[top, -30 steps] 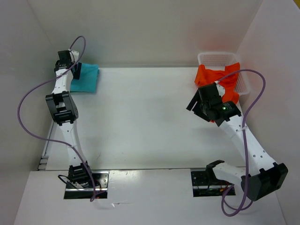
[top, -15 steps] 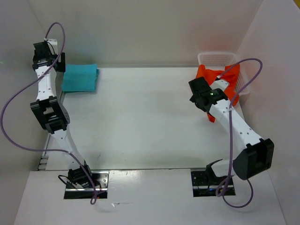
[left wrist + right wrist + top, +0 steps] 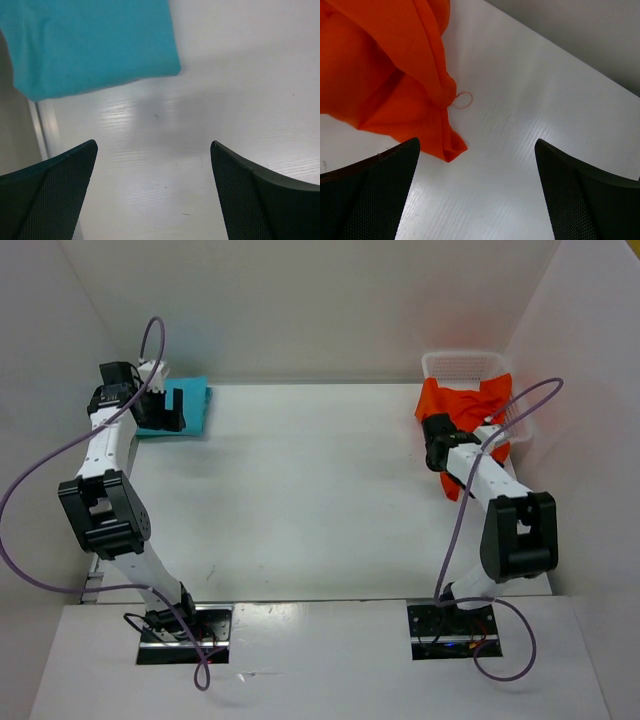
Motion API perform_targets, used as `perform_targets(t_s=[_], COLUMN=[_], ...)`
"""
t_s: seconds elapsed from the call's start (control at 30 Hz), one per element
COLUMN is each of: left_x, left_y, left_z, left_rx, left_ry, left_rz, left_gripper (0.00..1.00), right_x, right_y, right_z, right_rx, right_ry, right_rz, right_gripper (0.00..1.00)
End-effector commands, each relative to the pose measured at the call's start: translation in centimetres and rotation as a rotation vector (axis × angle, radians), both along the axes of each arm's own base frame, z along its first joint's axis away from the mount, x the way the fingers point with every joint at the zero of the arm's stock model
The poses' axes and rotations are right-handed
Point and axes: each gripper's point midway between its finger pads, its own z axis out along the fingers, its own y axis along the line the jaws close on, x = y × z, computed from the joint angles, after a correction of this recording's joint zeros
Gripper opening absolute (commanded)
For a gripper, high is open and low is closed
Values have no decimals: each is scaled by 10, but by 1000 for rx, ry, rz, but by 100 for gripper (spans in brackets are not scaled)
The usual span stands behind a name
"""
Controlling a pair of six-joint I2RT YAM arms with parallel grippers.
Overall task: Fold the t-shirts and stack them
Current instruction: Grab crumpled tshirt from bin with the right arm
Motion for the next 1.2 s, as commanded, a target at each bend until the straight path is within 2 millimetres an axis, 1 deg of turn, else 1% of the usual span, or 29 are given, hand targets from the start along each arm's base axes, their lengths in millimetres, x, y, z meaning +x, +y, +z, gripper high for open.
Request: perform_targets(t_s=[0.0, 0.03, 0.1, 0.13, 0.17, 0.2, 0.23, 0.3, 0.33, 0.37, 0.43, 0.47, 0.5, 0.53, 0.57, 0.6, 0.63, 0.67, 0.73, 0.77, 0.8, 0.87, 0.9, 0.93, 0.97, 1.0, 1.1, 1.13, 1.17], left_x=[1, 1, 1, -1, -1, -1, -1, -3, -4, -4, -6, -6, -6, -6, -6, -6, -7, -7, -8, -8, -9, -10, -10, -10, -10, -10, -13, -11, -12], left_y=[-11, -11, -11, -10, -10, -8, -8, -6, -5, -4, -5, -5, -4, -4, -4, -2, -2, -2, -2, -2, -2, -3, -3, -3, -3, -3, -6, -7, -7], left_z=[5, 5, 5, 3, 3, 3, 3, -2, -2, -2, -6, -6, -7, -7, -7, -7, -3, -3, -7, -7, -2, 2, 2, 2, 7, 7, 13, 14, 18], left_rx=[-88, -88, -95, -91, -91, -84, -77, -72, -65, -65, -68, -68, -62, -62, -62, -49, -46, -46, -49, -49, -46, -43, -43, -43, -40, -40, -44, -47, -45], left_ry=[-19, -19, -18, -8, -8, -6, -7, 6, 8, 8, 18, 18, 20, 20, 20, 21, 12, 12, 21, 21, 11, 2, 2, 2, -8, -8, -21, -31, -40], left_rz=[-16, -16, -10, -3, -3, 5, -1, 8, 15, 15, 16, 16, 22, 22, 22, 22, 22, 22, 22, 22, 22, 22, 22, 22, 22, 22, 14, 7, 7], left_gripper=[100, 100, 100, 100, 100, 100, 100, 100, 100, 100, 100, 100, 100, 100, 100, 100, 100, 100, 100, 100, 100, 100, 100, 100, 100, 100, 100, 100, 100], right_x=[22, 31, 37, 37, 39, 41, 42, 49, 49, 53, 49, 49, 48, 48, 45, 49, 53, 54, 52, 53, 52, 55, 59, 60, 59, 60, 57, 54, 52], right_y=[-19, -18, -25, -30, -30, -36, -36, -38, -41, -39, -45, -43, -42, -45, -44, -42, -37, -39, -36, -36, -36, -26, -22, -9, -7, -9, -14, -27, -34], right_z=[-3, -14, -33, -38, -43, -45, -53, -57, -61, -66, -81, -85, -97, -97, -100, -98, -101, -98, -100, -96, -90, -77, -59, -50, -41, -23, -3, -1, -9], right_rx=[-74, -76, -74, -75, -74, -74, -76, -62, -66, -51, -19, -1, 42, 46, 53, 64, 95, 108, 123, 123, 123, 113, 102, 90, 77, 73, 41, 20, 19], right_ry=[-60, -43, 13, 29, 34, 37, 51, 44, 51, 52, 84, 82, 94, 81, 97, 71, 81, 68, 70, 58, 53, 31, -17, -25, -40, -97, -136, -127, -105], right_rz=[-63, -62, -70, -86, -91, -106, -106, -81, -80, -67, -83, -76, -66, -85, -76, -64, -23, -27, -32, -31, -31, -2, 12, 45, 50, 40, 23, 3, -17], right_gripper=[100, 100, 100, 100, 100, 100, 100, 100, 98, 96, 82, 76, 62, 53, 40, 28, 10, 0, 0, 0, 0, 0, 0, 0, 0, 0, 0, 48, 65])
